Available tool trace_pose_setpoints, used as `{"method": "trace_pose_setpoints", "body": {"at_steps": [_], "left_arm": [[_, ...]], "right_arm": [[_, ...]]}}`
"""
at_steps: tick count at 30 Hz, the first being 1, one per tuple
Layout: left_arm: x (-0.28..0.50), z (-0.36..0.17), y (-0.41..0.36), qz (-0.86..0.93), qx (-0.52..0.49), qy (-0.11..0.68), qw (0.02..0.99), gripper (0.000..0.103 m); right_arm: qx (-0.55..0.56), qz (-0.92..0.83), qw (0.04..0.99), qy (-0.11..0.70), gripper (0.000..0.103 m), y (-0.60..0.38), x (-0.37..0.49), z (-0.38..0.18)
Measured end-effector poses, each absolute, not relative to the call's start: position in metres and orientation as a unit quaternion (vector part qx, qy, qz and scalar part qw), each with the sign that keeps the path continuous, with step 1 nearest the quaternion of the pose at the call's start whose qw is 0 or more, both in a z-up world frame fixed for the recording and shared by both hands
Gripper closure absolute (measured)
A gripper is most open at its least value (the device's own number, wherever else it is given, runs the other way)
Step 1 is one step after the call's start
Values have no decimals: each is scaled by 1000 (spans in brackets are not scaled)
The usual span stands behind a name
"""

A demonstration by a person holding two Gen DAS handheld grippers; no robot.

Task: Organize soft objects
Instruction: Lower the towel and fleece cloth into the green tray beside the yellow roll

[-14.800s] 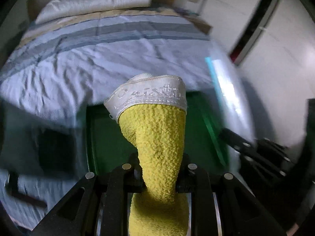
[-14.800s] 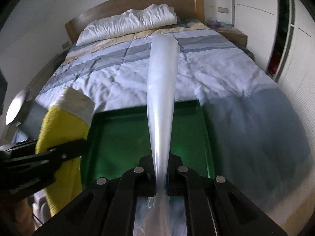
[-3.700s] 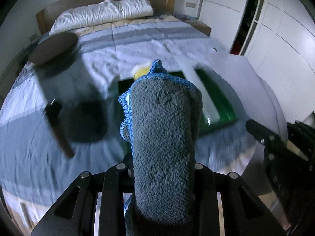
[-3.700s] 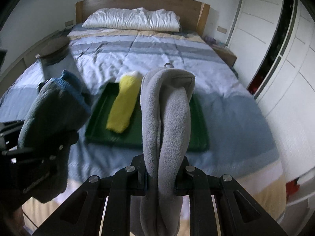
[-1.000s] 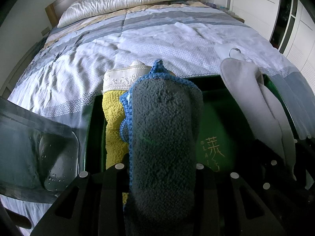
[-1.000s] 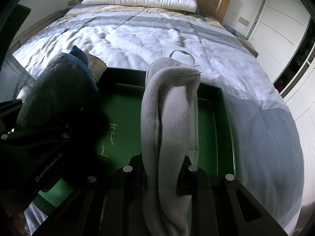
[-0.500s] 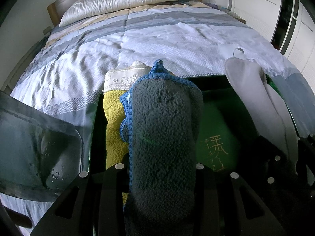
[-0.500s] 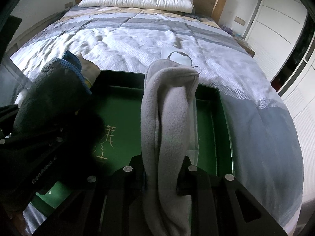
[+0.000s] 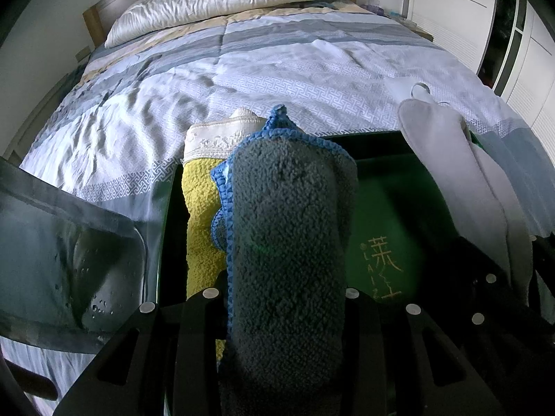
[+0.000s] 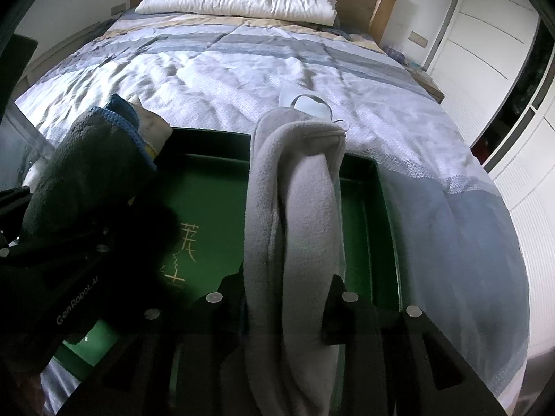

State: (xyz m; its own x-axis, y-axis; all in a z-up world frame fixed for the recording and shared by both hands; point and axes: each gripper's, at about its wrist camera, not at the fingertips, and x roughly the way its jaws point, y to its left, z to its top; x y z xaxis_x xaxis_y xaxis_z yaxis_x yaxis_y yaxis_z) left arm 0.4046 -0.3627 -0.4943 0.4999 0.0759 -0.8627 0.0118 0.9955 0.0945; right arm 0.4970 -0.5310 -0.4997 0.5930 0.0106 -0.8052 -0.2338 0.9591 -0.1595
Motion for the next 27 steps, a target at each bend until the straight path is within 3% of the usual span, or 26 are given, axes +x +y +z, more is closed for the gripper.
{"method": "trace_pose_setpoints", "body": {"at_steps": [7, 10, 16, 20, 27], "left_arm": [[403, -494, -363, 16, 45, 498, 866, 76], [402, -494, -362, 15, 44, 496, 867, 75], [402, -493, -364, 13, 43, 494, 869, 75], [402, -492, -365, 11, 43, 491, 870, 74], [402, -487, -367, 6, 43, 485, 873, 73]], "right_arm": [[-126, 65, 885, 444, 65, -531, 497, -498], [-125, 63, 885, 443, 56, -531, 497, -499], [-127, 60, 886, 443, 52, -532, 499, -500], [-124, 57, 888, 439, 40, -533, 499, -498], [-120, 54, 891, 435, 31, -535, 496, -495]]}}
